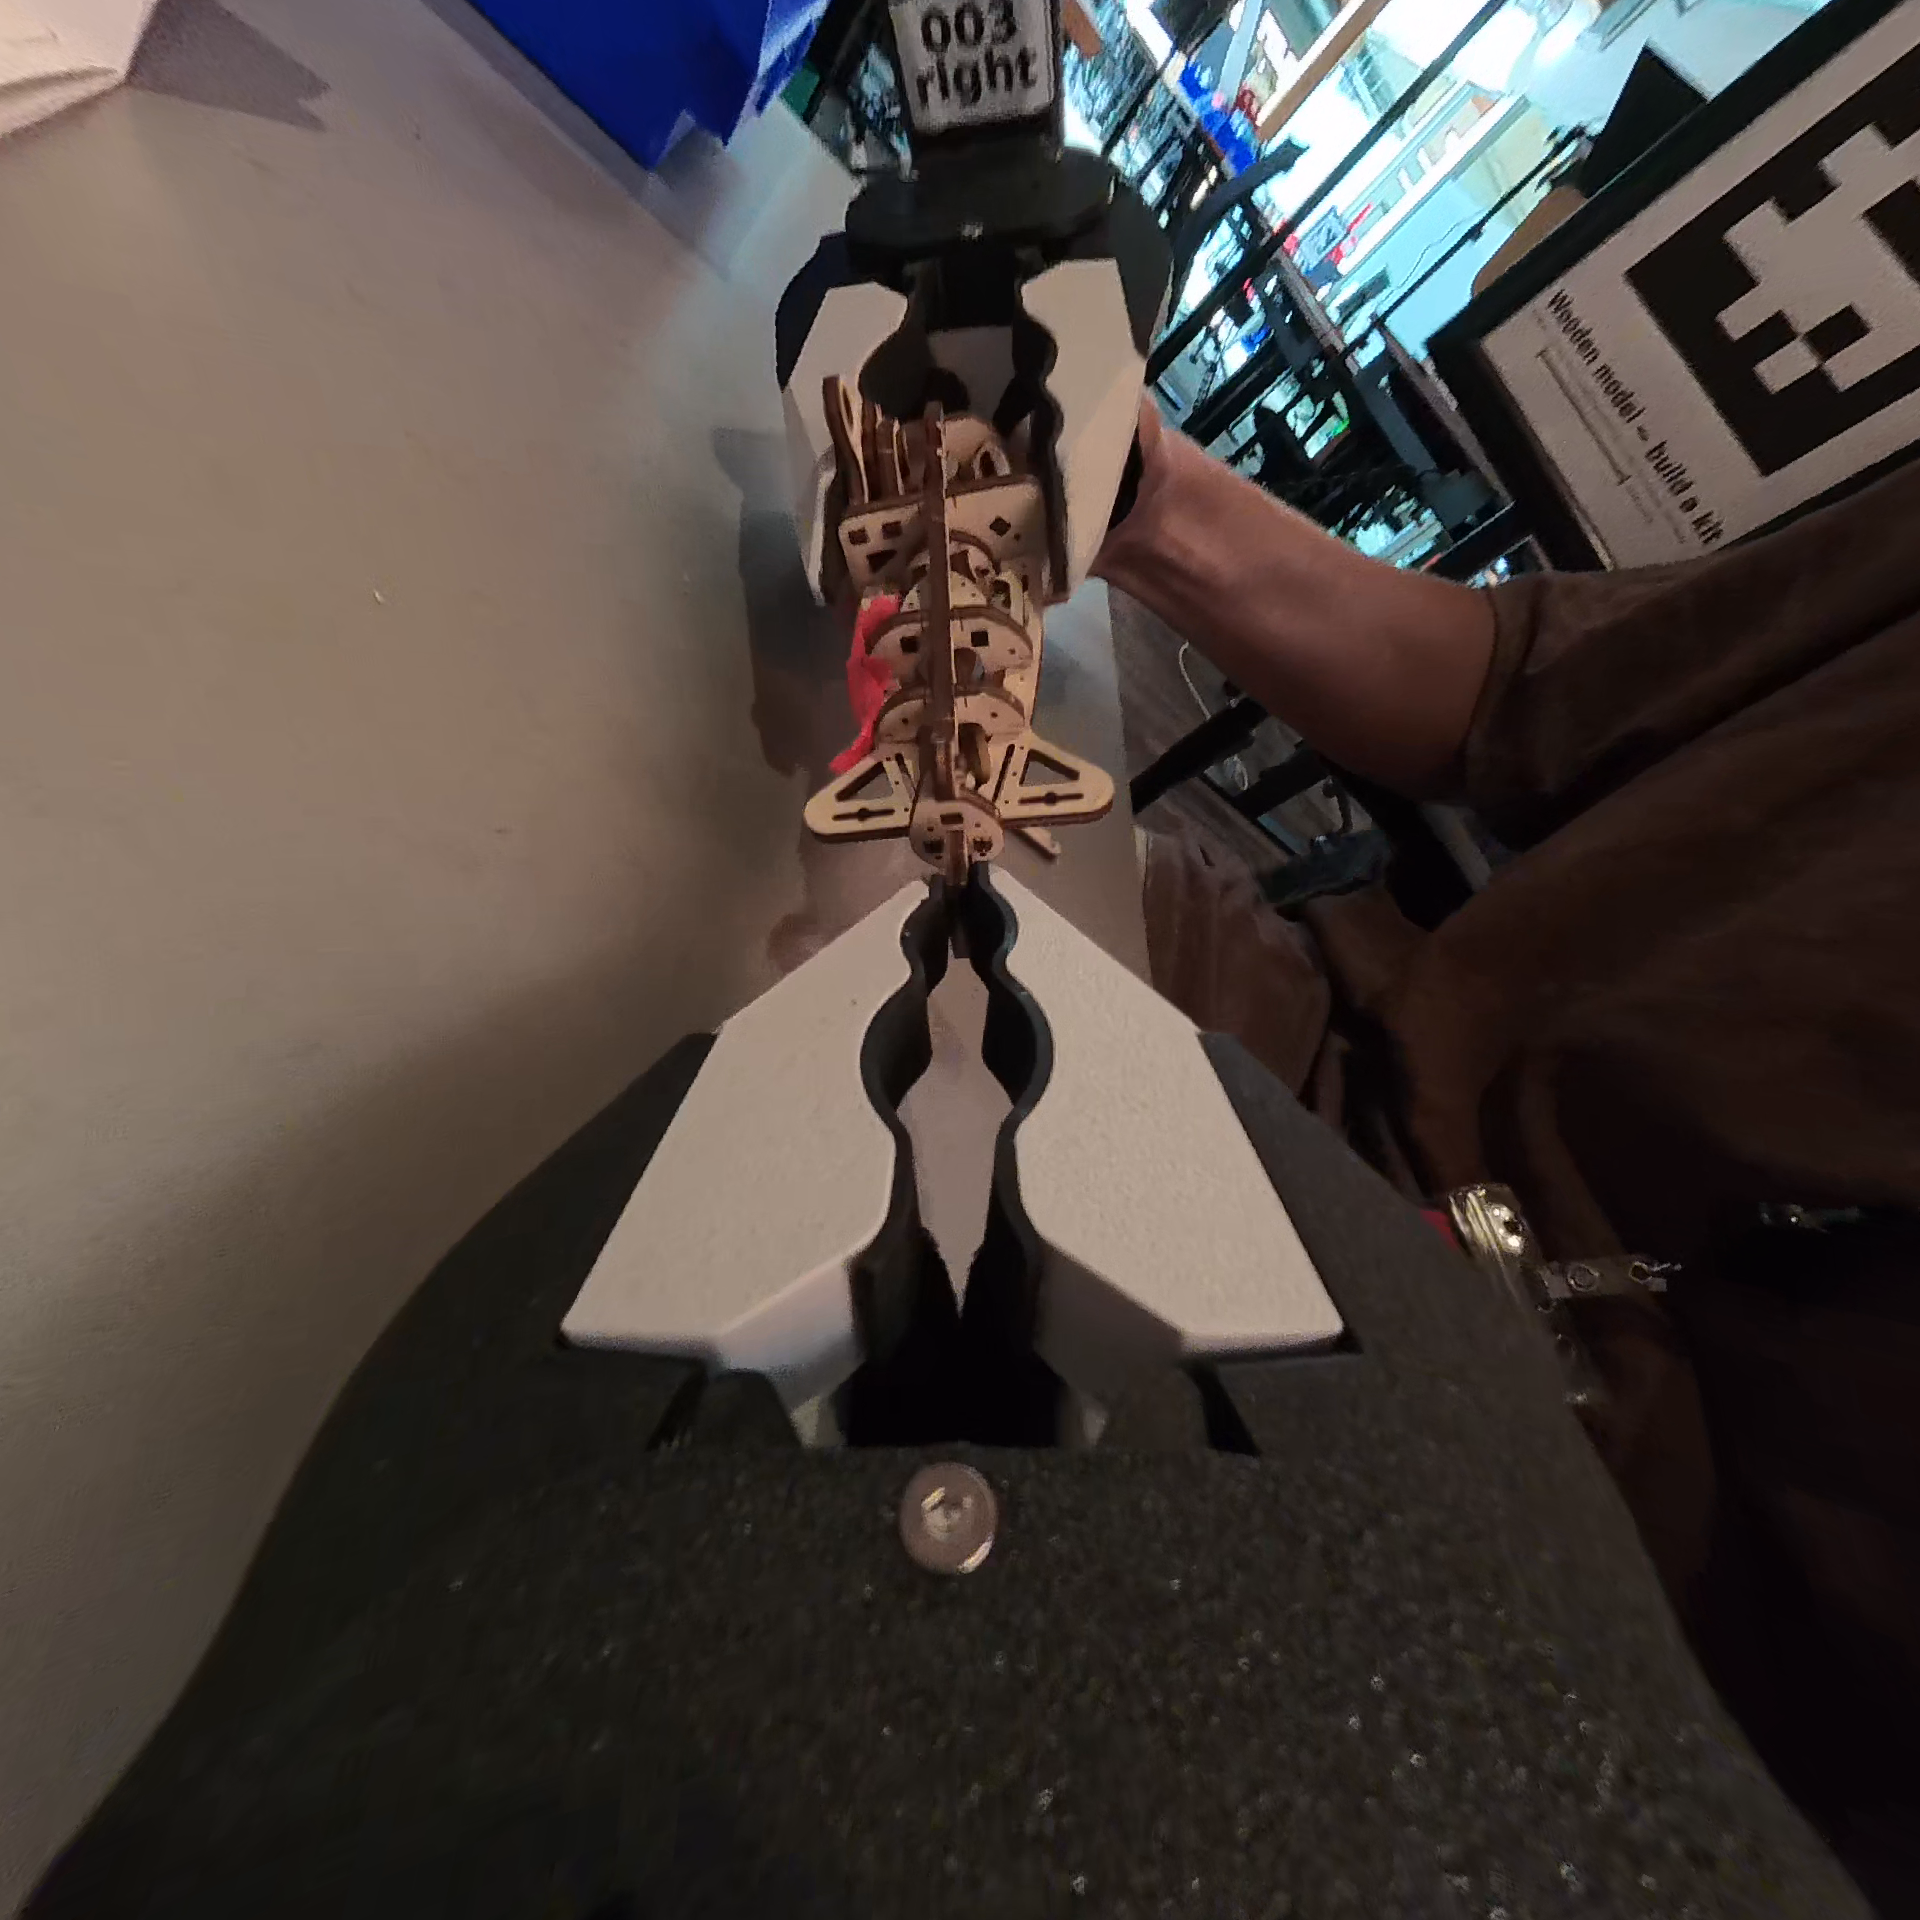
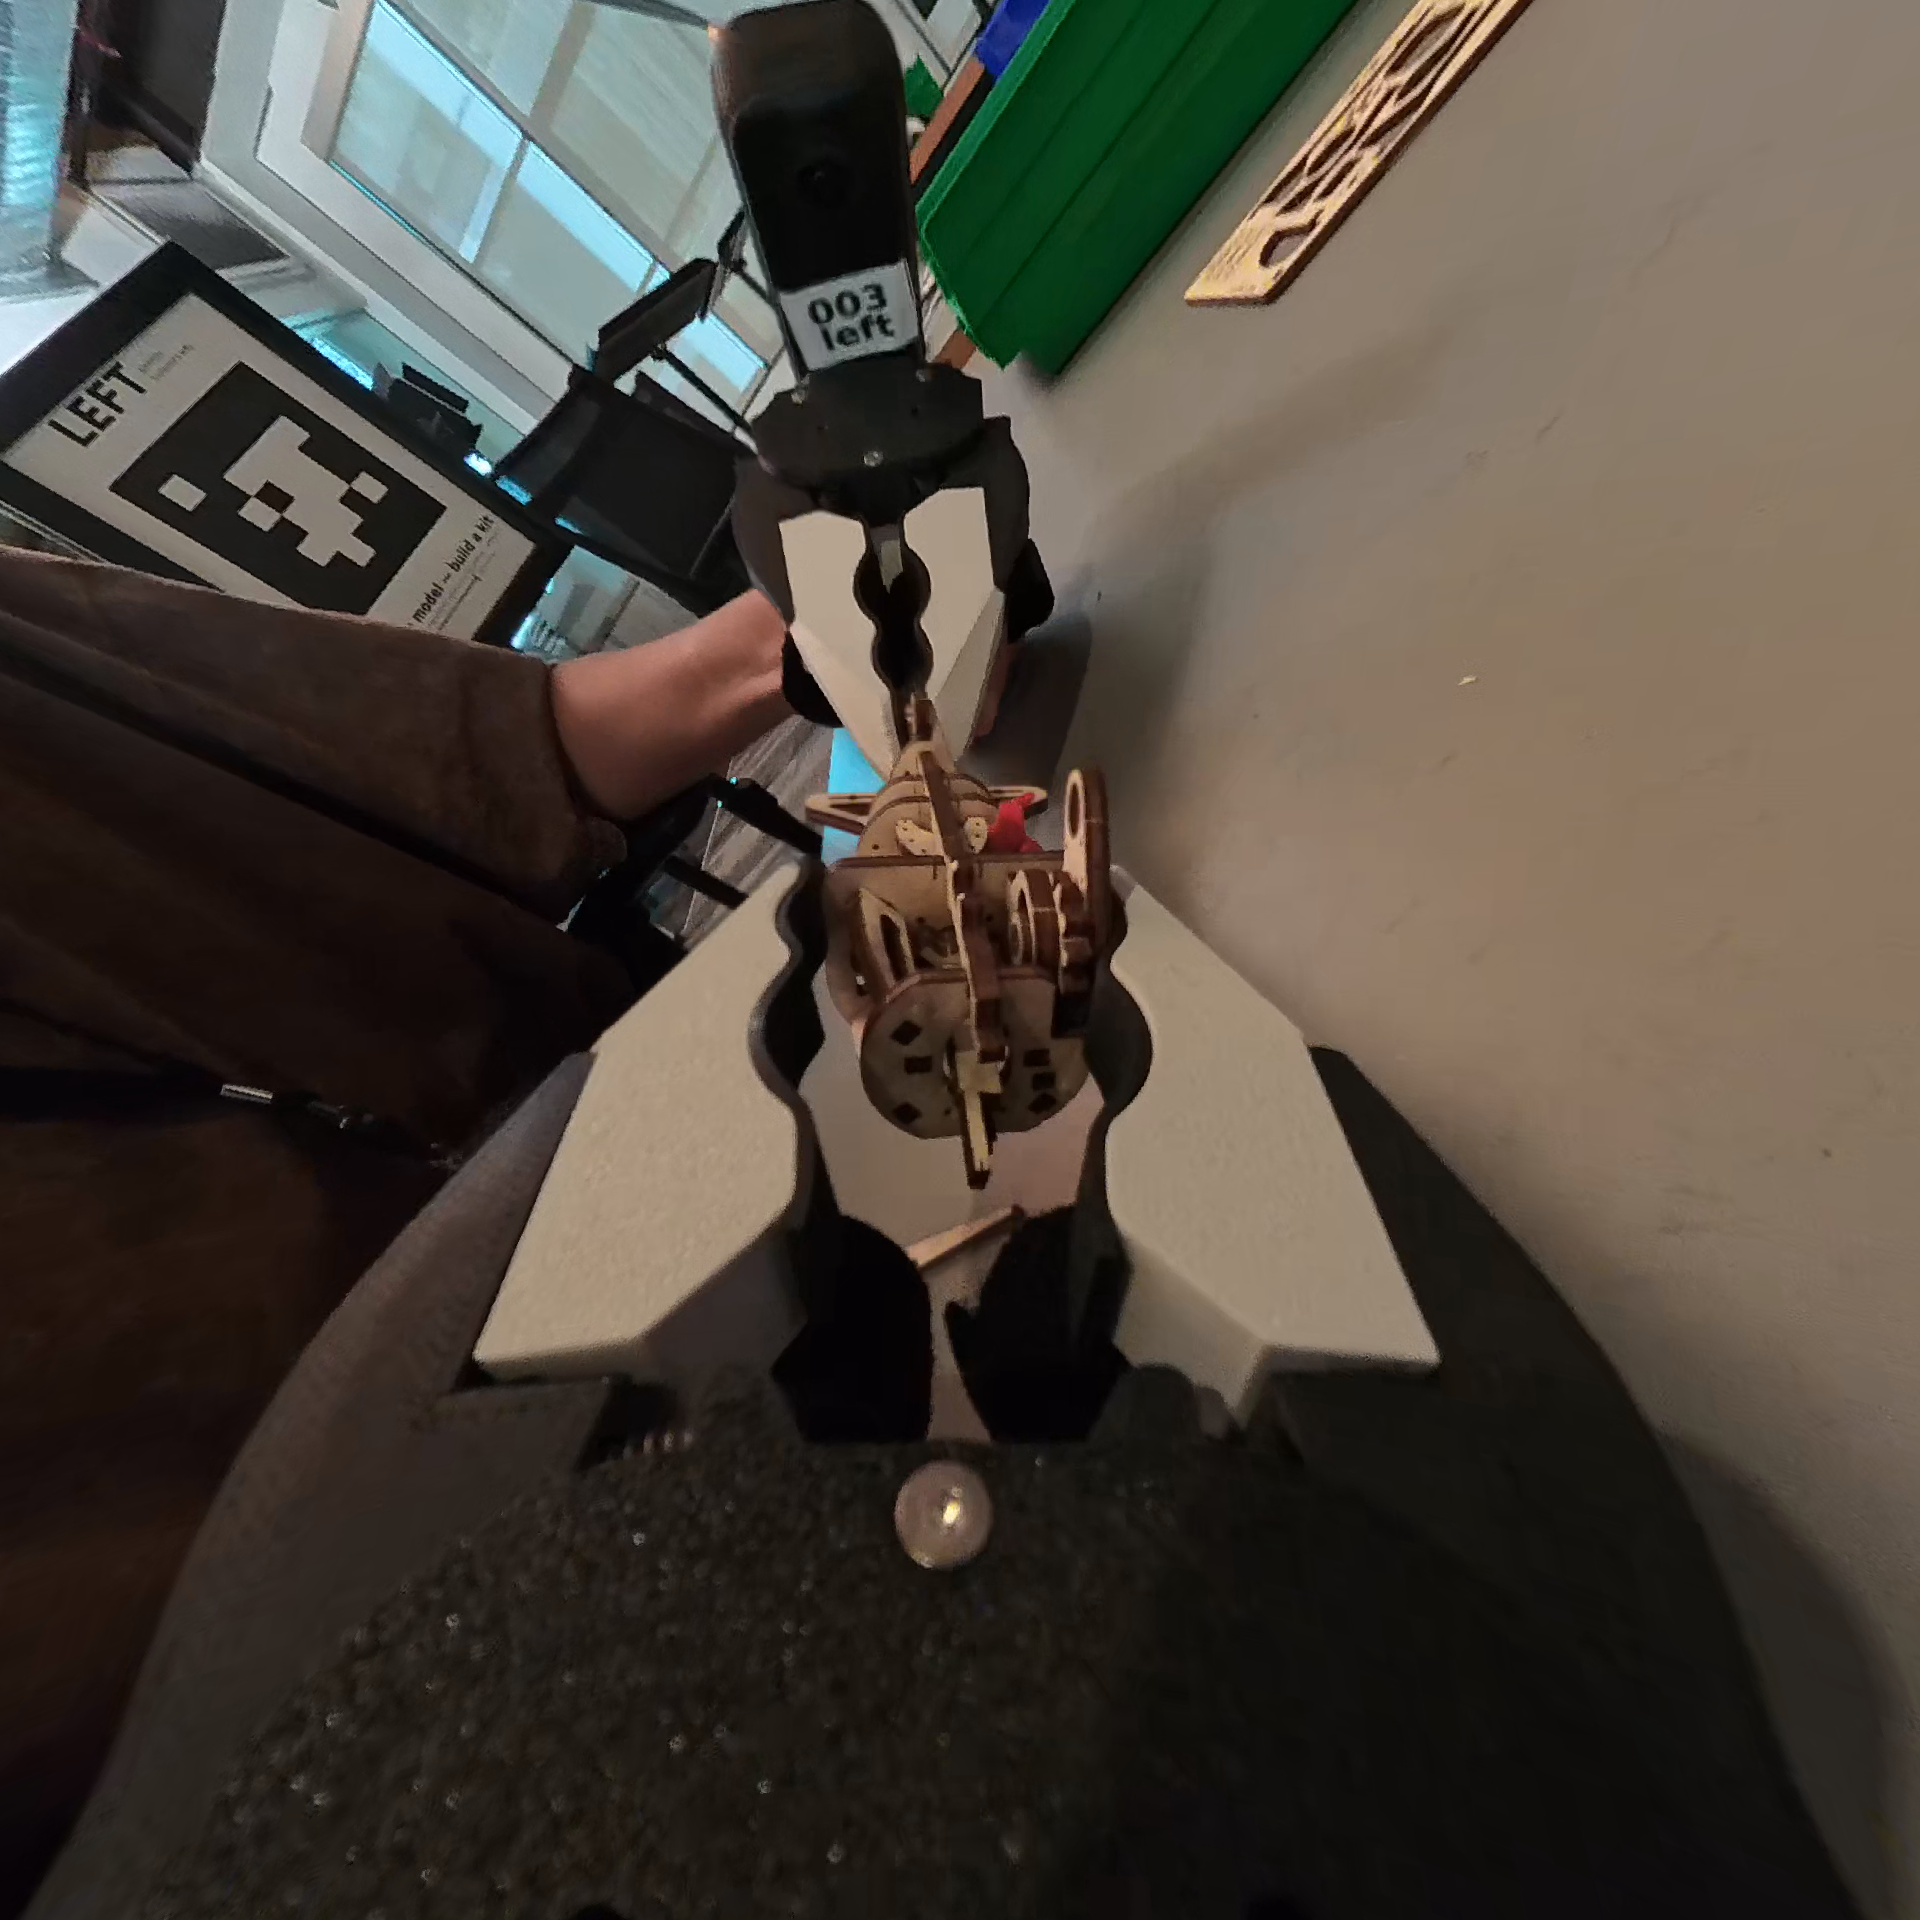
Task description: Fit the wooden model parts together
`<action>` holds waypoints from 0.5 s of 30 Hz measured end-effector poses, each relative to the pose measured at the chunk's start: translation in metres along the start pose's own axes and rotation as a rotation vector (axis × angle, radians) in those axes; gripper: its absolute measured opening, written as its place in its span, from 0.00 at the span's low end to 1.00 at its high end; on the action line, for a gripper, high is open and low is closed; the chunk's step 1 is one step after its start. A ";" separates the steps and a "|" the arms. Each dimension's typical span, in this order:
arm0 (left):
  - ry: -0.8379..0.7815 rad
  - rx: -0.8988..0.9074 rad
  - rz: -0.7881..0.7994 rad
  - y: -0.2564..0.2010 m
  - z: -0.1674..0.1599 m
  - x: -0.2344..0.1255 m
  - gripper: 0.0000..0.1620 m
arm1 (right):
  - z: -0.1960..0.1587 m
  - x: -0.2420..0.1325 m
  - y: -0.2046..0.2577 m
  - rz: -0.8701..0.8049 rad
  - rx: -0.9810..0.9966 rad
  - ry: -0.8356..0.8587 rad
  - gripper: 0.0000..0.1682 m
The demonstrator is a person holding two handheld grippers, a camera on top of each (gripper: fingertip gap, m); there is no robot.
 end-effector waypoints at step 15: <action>0.103 0.020 0.019 -0.001 -0.010 0.010 0.00 | -0.002 0.004 -0.001 0.012 0.000 0.045 0.28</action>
Point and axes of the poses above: each gripper's, where its closed fingertips meet, x out along the fingers, z out of its top, y = z × x across the jaws, the point moved 3 cm from there along -x, back along the fingers, and after that the axes turned 10 degrees about y, right-handed, at the moved point
